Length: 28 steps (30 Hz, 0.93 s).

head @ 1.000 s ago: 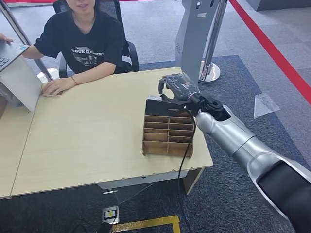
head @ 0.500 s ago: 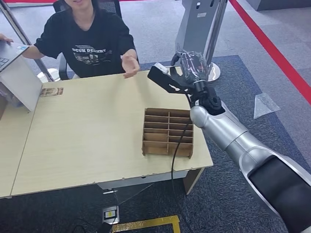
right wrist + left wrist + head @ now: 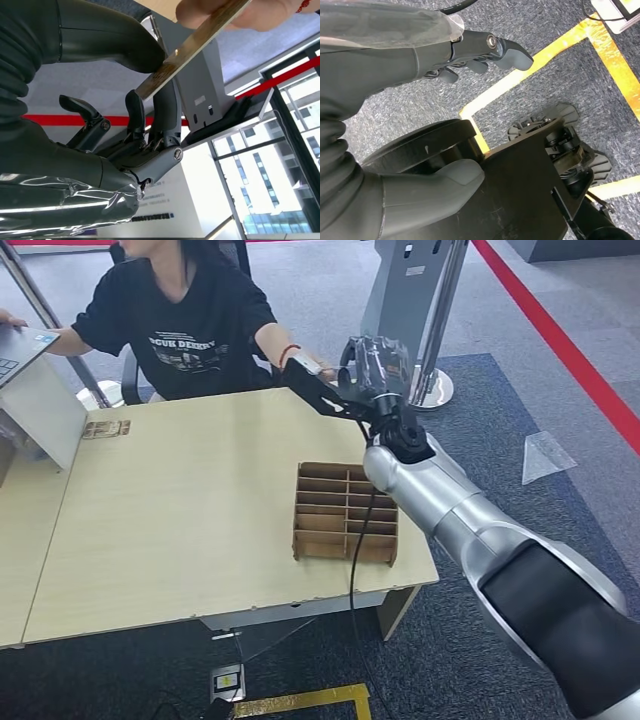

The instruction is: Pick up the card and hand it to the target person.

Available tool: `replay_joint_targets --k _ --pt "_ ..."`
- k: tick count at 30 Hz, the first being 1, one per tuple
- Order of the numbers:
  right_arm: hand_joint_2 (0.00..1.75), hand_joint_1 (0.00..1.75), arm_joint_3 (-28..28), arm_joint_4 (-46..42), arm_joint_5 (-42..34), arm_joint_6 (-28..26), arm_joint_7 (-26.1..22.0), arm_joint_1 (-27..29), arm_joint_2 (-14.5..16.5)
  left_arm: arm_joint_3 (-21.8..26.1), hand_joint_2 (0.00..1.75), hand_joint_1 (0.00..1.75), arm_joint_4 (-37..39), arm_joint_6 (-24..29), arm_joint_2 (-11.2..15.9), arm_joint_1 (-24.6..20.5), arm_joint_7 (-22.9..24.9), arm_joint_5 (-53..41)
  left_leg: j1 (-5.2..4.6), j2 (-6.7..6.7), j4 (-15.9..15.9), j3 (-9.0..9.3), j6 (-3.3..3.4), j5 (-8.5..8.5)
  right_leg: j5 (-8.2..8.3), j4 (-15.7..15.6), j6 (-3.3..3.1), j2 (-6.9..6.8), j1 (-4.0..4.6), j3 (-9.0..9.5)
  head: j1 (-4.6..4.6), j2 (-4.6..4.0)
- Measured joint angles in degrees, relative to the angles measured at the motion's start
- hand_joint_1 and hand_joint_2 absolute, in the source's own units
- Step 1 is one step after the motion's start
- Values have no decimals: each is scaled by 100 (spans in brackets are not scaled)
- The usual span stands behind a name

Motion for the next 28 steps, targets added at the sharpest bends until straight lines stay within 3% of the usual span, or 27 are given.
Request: replay_joint_targets --k 7,8,11,12,23,28 --pt "175 175 45 348 166 117 61 -147 239 0 175 0 0 4 -4 2 0 9 0 -1 0 0 0 0 0 0 0 -1 0 0 0 1" --pt "175 161 51 392 185 123 64 -159 266 -1 175 0 0 5 -4 3 0 9 0 -1 0 0 0 0 0 0 0 -1 0 0 0 1" --pt "175 30 68 515 214 142 64 -198 325 -4 175 0 0 9 -4 5 0 9 0 -3 0 -1 0 0 0 -1 0 -4 0 -1 0 1" --pt "175 0 73 557 216 156 54 -213 340 -9 175 0 0 9 -4 6 0 9 0 -3 0 -1 0 0 0 -1 0 -4 0 -1 0 1" --pt "175 0 79 600 -19 424 -396 -233 329 -31 175 0 0 80 -3 7 -32 114 -1 0 1 5 -1 0 0 -1 0 0 0 -3 -1 1" --pt "175 0 43 -277 -408 1019 -347 139 -38 -31 175 0 0 195 7 50 -42 243 -1 -1 2 11 -2 0 0 -4 0 -1 2 -1 0 1"
